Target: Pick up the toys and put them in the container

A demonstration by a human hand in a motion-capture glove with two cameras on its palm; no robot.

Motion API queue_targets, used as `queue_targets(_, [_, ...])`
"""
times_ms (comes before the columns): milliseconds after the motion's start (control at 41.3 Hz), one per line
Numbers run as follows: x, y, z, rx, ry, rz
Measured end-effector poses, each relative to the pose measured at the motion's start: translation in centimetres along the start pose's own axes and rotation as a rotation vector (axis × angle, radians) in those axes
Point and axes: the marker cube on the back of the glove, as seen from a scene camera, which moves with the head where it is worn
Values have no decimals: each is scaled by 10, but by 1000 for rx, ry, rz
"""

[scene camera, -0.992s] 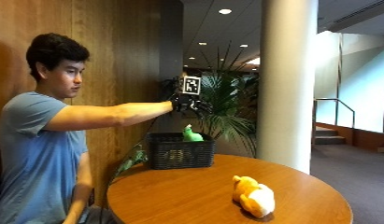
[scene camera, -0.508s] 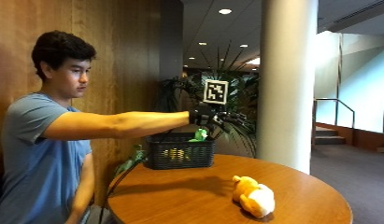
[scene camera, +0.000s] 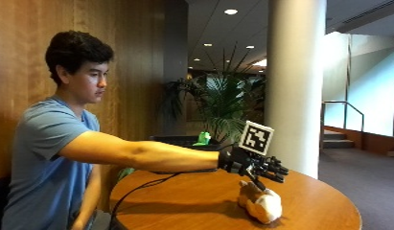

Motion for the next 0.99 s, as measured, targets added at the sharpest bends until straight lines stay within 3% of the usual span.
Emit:
queue_targets(145, [2,-26,29,-41,20,101])
queue_targets(266, [-4,-36,56,-71,-49,-14])
queue_targets(532, [1,-50,75,-42,-163,15])
queue_targets(750, [0,-45,71,-47,-270,20])
queue_targets(992, [-11,-22,72,35,-217,95])
